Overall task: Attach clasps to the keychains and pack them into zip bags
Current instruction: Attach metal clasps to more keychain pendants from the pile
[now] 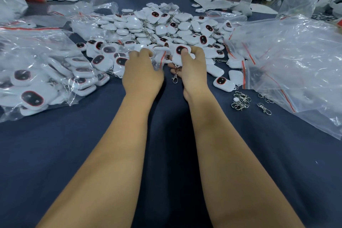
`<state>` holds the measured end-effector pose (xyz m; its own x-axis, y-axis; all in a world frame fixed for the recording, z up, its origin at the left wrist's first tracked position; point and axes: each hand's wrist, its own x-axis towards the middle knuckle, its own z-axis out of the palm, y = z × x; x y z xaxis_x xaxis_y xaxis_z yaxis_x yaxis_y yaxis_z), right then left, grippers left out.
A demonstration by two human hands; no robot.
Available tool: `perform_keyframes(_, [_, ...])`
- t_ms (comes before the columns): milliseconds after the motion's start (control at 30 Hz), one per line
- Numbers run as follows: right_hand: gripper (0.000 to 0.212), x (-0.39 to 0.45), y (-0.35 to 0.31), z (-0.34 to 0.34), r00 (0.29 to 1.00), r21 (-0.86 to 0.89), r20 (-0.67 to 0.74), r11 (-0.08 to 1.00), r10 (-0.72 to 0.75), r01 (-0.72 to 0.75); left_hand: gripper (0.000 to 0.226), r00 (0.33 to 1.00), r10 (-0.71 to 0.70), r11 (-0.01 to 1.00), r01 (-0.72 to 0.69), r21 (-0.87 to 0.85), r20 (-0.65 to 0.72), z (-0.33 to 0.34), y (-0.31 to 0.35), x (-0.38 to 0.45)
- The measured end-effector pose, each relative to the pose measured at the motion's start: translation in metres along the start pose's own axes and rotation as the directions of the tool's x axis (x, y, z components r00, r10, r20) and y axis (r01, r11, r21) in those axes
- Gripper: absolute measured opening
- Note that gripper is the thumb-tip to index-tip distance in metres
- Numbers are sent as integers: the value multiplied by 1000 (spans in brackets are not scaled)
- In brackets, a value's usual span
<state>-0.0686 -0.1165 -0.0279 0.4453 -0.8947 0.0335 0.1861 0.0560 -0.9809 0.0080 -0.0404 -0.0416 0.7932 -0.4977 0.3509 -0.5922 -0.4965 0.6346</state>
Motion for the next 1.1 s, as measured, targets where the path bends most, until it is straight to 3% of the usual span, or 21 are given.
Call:
perform_keyframes(100, [5, 3, 2, -2, 995, -80, -95, 996, -41, 33, 44, 998, 27, 994, -32, 104, 51, 2, 4, -4])
perform_keyframes(200, [15, 4, 2, -2, 988, -115, -152, 993, -41, 23, 21, 1000, 24, 989, -25, 148, 7, -2, 9, -5])
perform_keyframes(267, [14, 5, 0, -3, 989, 0, -147, 1000, 9, -9, 19, 1000, -21, 997, 22, 68, -20, -4, 11, -6])
perform_keyframes(367, [8, 4, -8, -2, 996, 252, -58, 966, 74, -57, 22, 994, -107, 978, 100, -185, -24, -11, 14, -8])
perform_keyframes(433, [13, 2, -14, 1, 998, 445, 33, 893, 55, -64, 19, 991, -130, 939, 122, -321, -5, -12, 15, -7])
perform_keyframes(500, [20, -1, -17, 5, 996, 515, 93, 855, 10, -57, 16, 992, -125, 903, 121, -412, 16, -11, 16, -6])
perform_keyframes(600, [19, -5, -14, 10, 993, 405, 113, 914, -35, -14, 18, 994, -106, 868, 108, -485, 31, -6, 15, -4])
perform_keyframes(700, [17, -7, -6, 10, 991, 62, 48, 990, -128, 125, 16, 981, -190, 762, 167, -626, 30, -3, 13, -3])
perform_keyframes(867, [4, -7, 4, 9, 938, -397, 123, 850, -324, 346, 11, 943, -332, 516, 174, -839, -8, -6, 13, 1])
perform_keyframes(933, [19, -6, 7, 9, 947, -422, 197, 850, -255, 317, 8, 950, -311, 486, 129, -864, -33, -7, 13, 1])
perform_keyframes(1000, [24, -7, 7, 10, 940, -300, 311, 924, -139, 236, 6, 961, -273, 463, 90, -882, -45, -10, 16, 0])
perform_keyframes(1067, [24, -6, 8, 11, 903, -232, 413, 946, -117, 228, 13, 973, -229, 367, 95, -925, 9, -12, 19, -1])
perform_keyframes(1100, [21, -6, 6, 10, 910, -254, 398, 939, -117, 232, 17, 977, -210, 322, 101, -941, 33, -13, 21, -1])
